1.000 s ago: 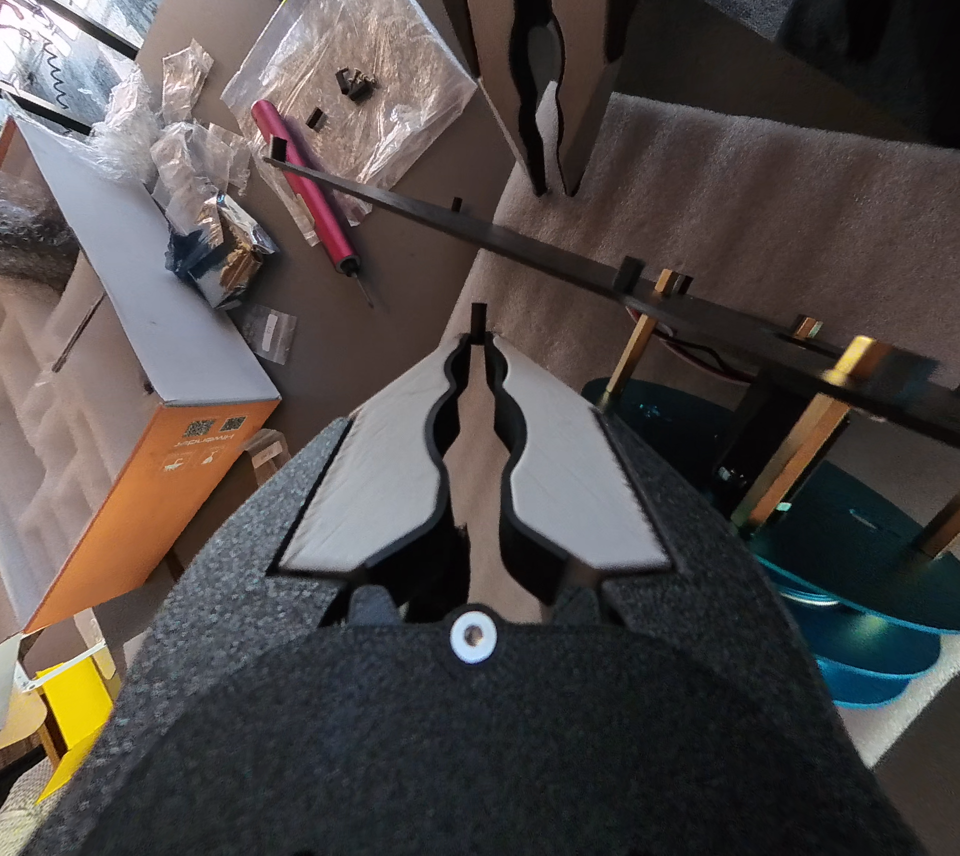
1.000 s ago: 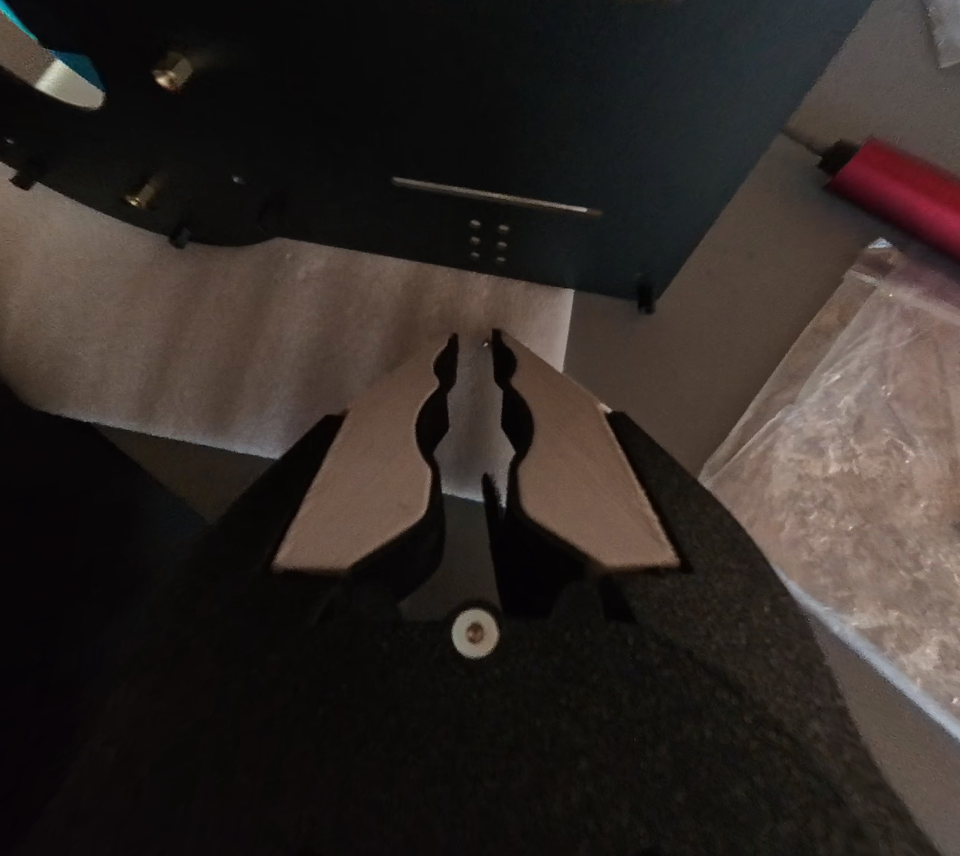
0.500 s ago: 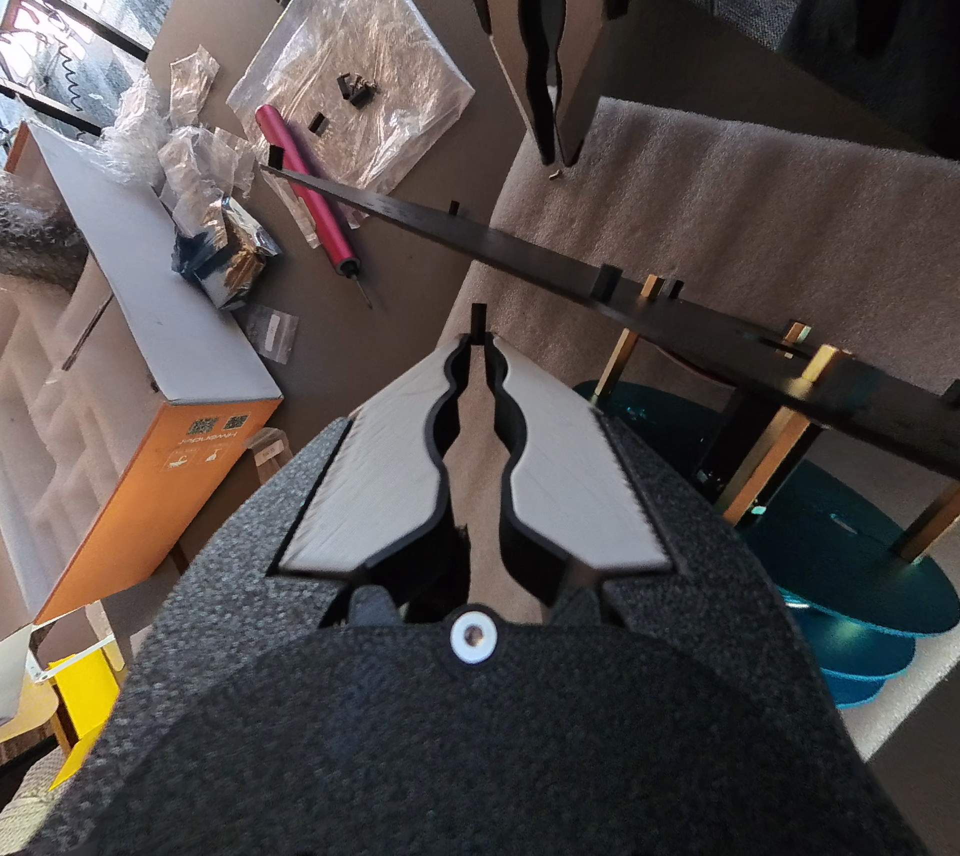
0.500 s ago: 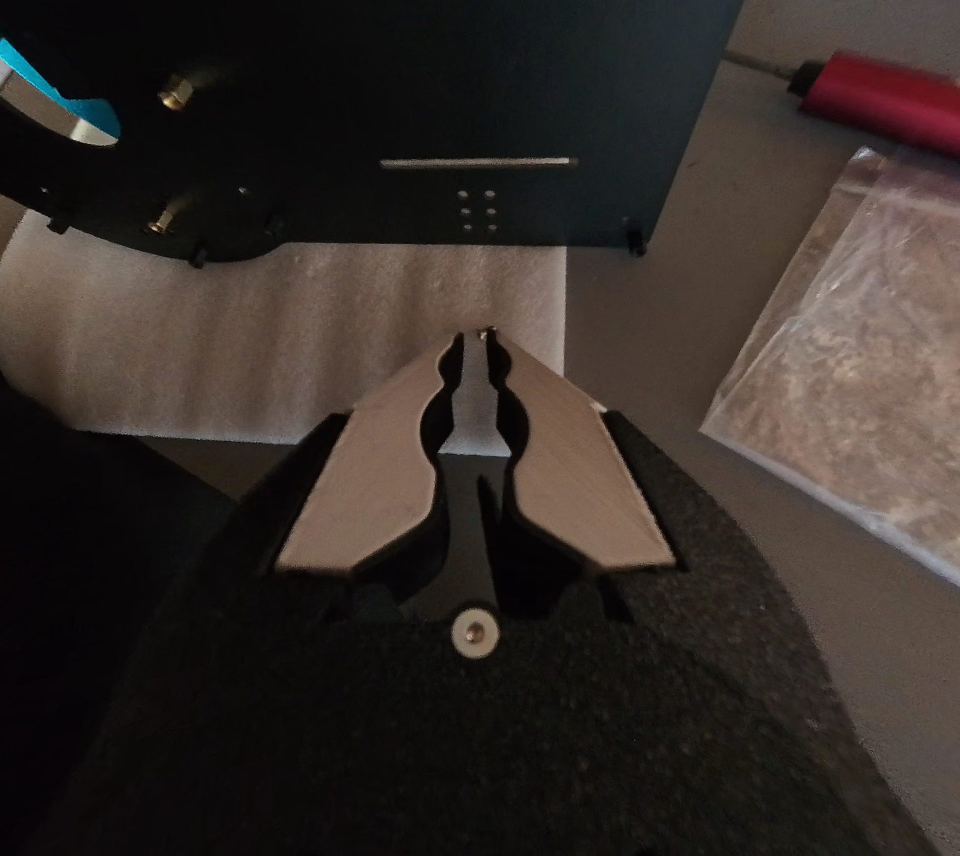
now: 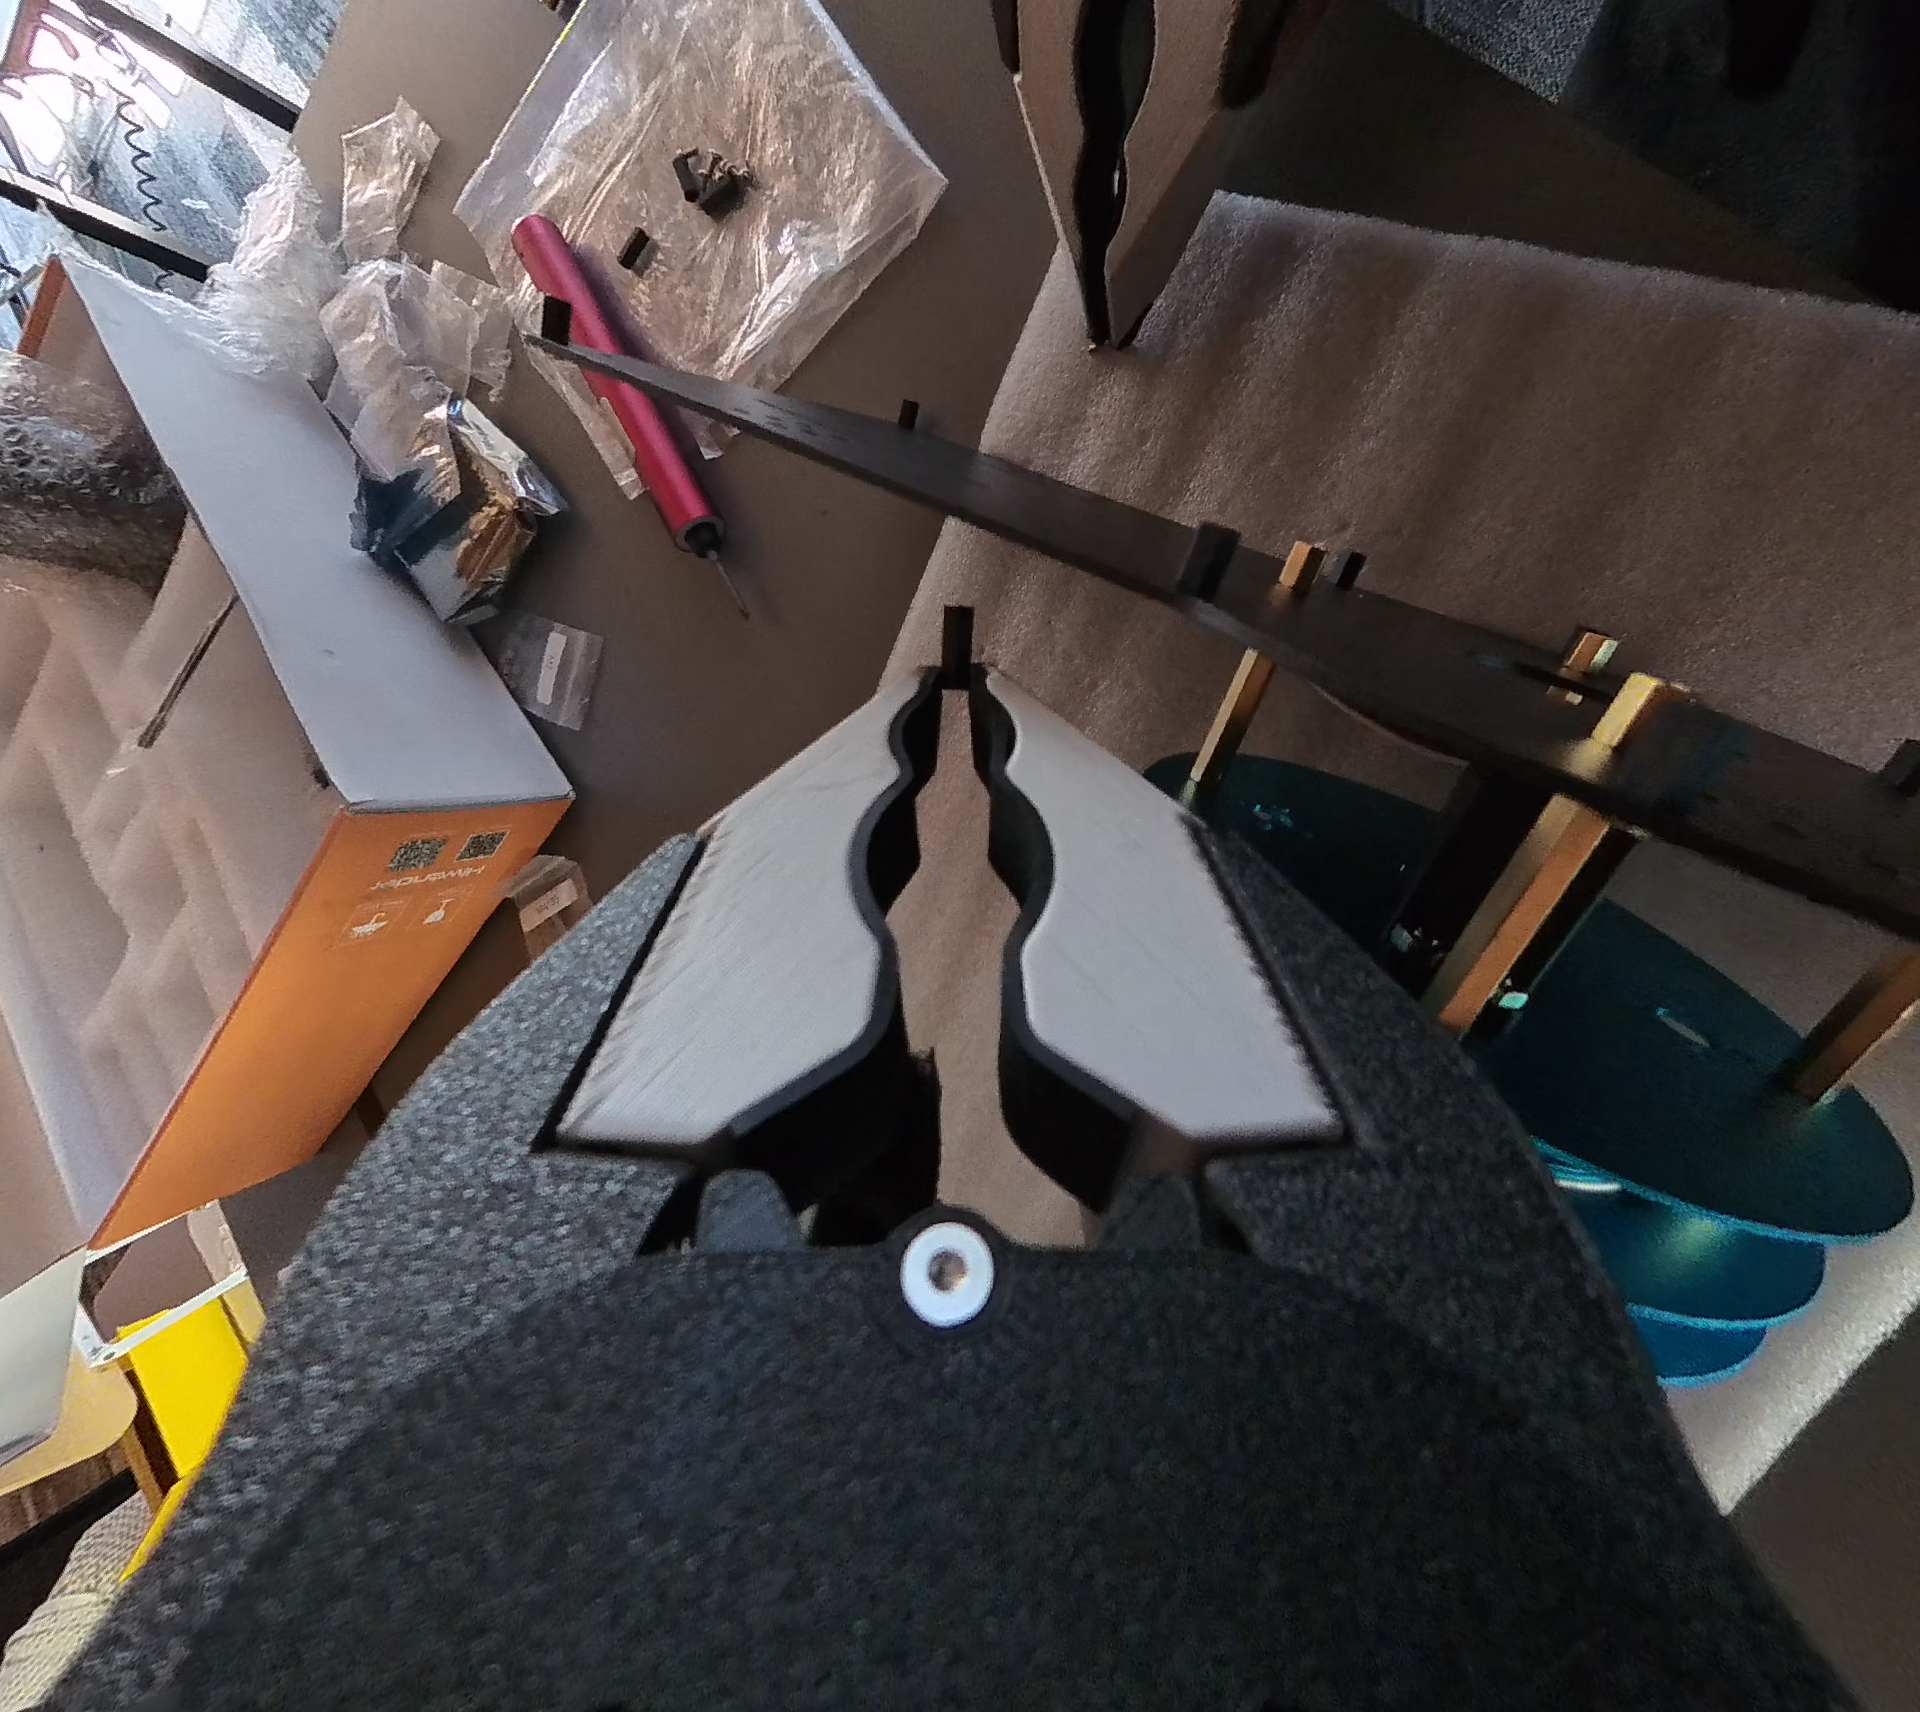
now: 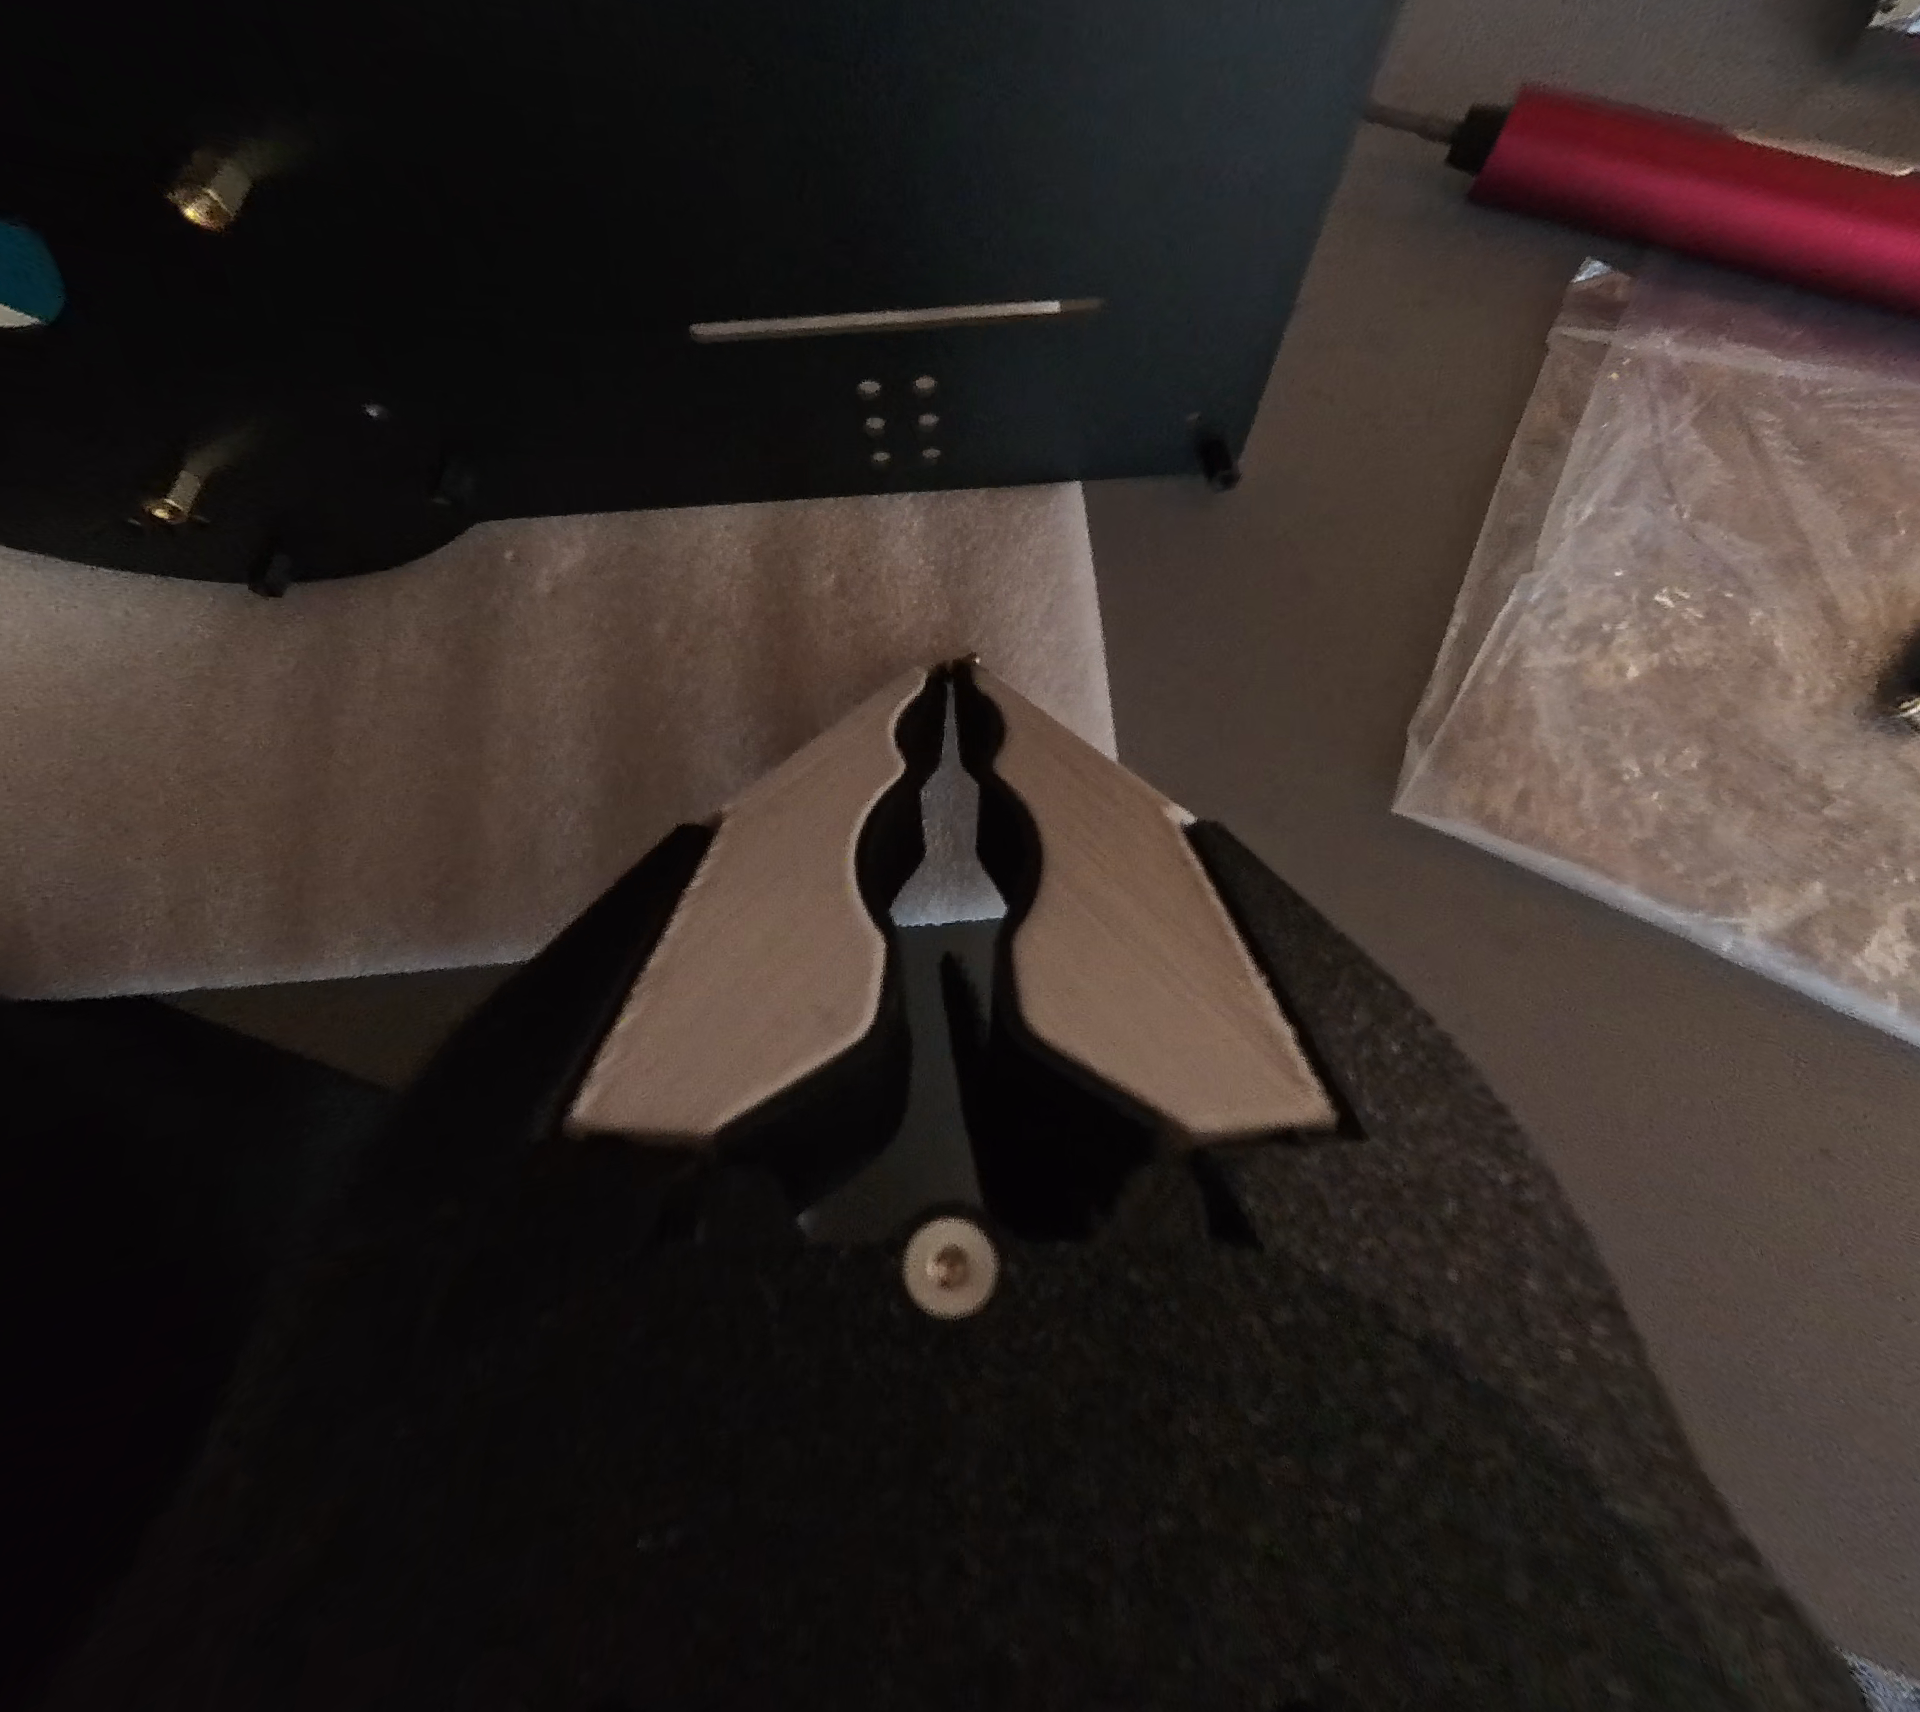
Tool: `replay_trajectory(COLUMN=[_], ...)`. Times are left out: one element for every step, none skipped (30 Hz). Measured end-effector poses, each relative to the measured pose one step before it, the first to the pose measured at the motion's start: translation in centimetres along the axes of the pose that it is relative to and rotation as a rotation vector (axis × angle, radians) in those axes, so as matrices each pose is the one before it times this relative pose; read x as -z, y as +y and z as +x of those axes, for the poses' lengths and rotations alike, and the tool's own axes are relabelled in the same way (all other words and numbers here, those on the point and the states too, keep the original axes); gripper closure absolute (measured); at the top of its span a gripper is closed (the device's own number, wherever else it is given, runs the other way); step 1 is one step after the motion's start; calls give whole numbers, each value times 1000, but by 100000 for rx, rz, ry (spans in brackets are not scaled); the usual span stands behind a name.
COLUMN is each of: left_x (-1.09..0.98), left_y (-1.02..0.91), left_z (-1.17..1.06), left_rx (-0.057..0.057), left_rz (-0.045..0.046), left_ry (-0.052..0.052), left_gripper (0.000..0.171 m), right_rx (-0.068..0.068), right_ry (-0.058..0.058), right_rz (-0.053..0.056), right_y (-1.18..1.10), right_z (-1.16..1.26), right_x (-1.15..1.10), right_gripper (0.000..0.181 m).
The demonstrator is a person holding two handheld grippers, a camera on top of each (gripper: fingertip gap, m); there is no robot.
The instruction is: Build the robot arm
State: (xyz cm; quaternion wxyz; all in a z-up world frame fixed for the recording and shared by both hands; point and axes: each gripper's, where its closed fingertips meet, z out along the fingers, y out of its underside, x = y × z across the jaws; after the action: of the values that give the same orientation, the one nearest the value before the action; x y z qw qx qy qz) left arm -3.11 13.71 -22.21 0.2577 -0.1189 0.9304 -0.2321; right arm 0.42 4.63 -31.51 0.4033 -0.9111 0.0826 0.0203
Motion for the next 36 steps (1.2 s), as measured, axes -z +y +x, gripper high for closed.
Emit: replay_trajectory(left_x=[4,-18,-40,-53,-66,-69,-68,-69,-64,-79,-82,-104,-108,-106,-82,-49,-27,-13,-21,-46,-60,-60,-74,-70,-73,-68,-67,-73,-62,-81,-73,-71,-54,-47,-40,-25], left_y=[34,28,32,34,37,12,3,-30,-50,-73,-90,-84,-64,-8,11,-14,-29,-29,-15,-5,4,-35,-33,-27,-11,-21,-30,-42,-27,-16,-9,-14,-33,-59,-66,-26], left_z=[-16,-15,-31,-13,9,17,28,10,0,7,19,11,3,-8,-24,-19,0,-13,-1,19,12,-4,3,-3,-15,-5,18,18,10,36,27,20,15,-1,-32,-45], left_rx=[163,253,146,-12,-63,-11,140,164,102,130,183,108,4,-10,12,139,250,198,123,185,219,107,101,9,-193,-204,-41,28,-6,-4,-79,-103,-60,-38,-10,48], left_rz=[50,55,26,-34,-39,101,185,284,335,372,390,355,182,-92,-137,-34,72,100,83,11,-32,105,59,-102,-131,-98,-18,133,150,20,36,79,99,211,281,52], left_ry=[47,77,-10,27,69,125,246,199,107,153,275,239,241,194,93,142,180,104,111,265,295,92,154,110,-52,52,252,242,185,333,269,169,258,184,0,-36], left_gripper=[167,167,167,167,167,167,167,167,167,167,167,167,168,167,167,167,167,167,167,167,167,167,167,167,168,167,167,167,167,167,167,167,167,167,167,167], right_rx=[-166,16,-269,-569,-242,-1538,-1083,-753,-364,52,-55,100,651,1266,1637,1468,787,222,23,51,17,-411,-218,-27,-393,-442,-92,-23,253,151,-142,-317,41,427,289,464], right_ry=[-1201,-2438,-1931,-2761,-4788,-2280,-3971,-5831,-5076,-5248,-5236,-4306,-3877,-2653,-1698,-769,-807,-876,-169,316,-306,-889,-49,-515,-579,-680,-492,-444,-250,309,-12,-242,18,-13,-252,-502], right_rz=[1051,2210,2236,2753,4489,2849,2518,3932,3391,2654,2540,889,399,-140,-1552,-1341,-604,369,207,-511,-778,-924,-426,-495,-500,-365,199,108,210,294,9,-182,-17,319,-94,-322], right_y=[-122,-326,-446,-642,-1003,-872,-894,-1110,-1078,-986,-969,-689,-555,-373,-70,8,-43,-133,-79,53,128,157,108,117,110,84,15,16,-16,-34,-3,23,1,-51,-10,37], right_z=[-79,-236,-150,-216,-511,-73,-284,-581,-495,-545,-562,-409,-393,-251,-132,-27,-49,-65,56,176,134,36,132,37,24,-25,-35,-43,-28,69,54,54,96,100,83,38], right_x=[90,169,266,339,386,316,193,149,16,-136,-249,-392,-432,-403,-359,-283,-198,-123,-78,-45,-61,-72,-50,-27,-25,-21,-7,9,10,19,5,2,6,13,-10,-12], right_gripper=[181,181,181,181,181,181,181,181,181,181,181,181,181,181,181,181,181,181,181,181,181,181,181,181,181,181,181,181,181,181,181,181,181,181,181,181])
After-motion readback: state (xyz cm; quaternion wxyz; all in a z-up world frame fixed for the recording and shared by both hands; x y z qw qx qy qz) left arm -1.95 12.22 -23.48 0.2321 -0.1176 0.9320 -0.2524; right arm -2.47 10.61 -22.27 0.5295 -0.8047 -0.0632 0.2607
